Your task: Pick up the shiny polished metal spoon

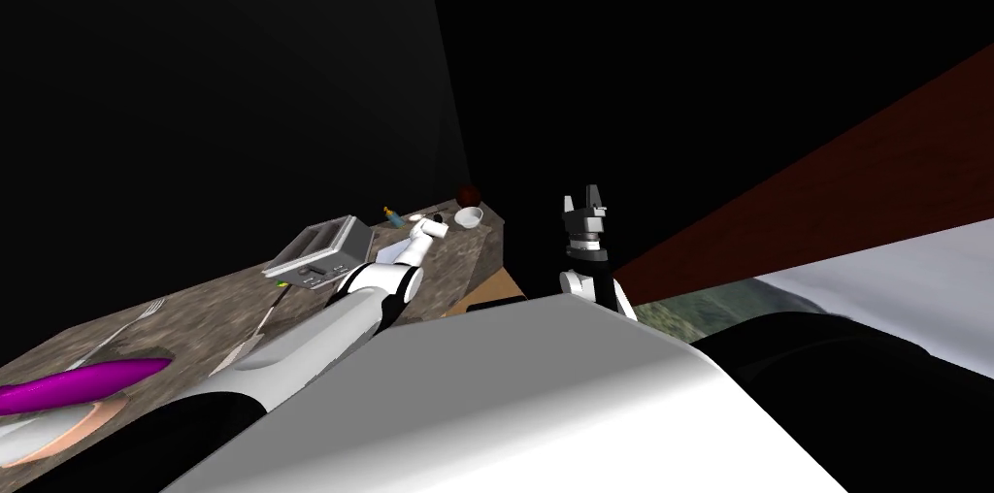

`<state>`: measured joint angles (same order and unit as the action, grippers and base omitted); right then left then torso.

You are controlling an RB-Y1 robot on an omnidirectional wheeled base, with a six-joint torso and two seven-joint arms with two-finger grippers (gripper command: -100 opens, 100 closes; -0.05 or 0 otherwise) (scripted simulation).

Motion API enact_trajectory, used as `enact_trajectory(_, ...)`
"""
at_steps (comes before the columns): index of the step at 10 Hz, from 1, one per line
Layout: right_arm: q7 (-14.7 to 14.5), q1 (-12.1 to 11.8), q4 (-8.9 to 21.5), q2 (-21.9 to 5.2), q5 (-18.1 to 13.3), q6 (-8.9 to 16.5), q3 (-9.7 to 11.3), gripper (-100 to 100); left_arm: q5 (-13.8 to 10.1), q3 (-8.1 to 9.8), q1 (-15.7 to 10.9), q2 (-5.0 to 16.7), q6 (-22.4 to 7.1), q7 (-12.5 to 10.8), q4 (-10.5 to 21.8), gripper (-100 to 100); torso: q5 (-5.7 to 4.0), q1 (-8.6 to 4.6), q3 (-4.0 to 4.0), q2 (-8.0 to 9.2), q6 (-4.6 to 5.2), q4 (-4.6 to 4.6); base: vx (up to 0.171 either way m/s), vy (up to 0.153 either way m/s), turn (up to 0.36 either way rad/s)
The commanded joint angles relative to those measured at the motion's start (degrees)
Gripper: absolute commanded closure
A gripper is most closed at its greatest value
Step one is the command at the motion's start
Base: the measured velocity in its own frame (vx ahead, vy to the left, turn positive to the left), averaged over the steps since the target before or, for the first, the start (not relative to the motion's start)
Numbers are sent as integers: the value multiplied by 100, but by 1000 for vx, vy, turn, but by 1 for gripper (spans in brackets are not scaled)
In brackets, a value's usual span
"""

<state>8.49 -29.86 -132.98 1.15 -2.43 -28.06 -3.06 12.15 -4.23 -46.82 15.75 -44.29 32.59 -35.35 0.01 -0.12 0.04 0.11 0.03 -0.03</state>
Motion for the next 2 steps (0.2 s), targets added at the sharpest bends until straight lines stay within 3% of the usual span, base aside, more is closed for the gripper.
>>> enact_trajectory(1,0,0,0,0,0,0,0,0,0,0,0,0,0,0,0,100,0,0,0,0,0,0,-15,-4,1)
enact_trajectory(2,0,0,0,0,0,0,0,0,-3,0,6,-1,-20,10,-16,0,1,3,-5,-9,0,-1,0,0,0)
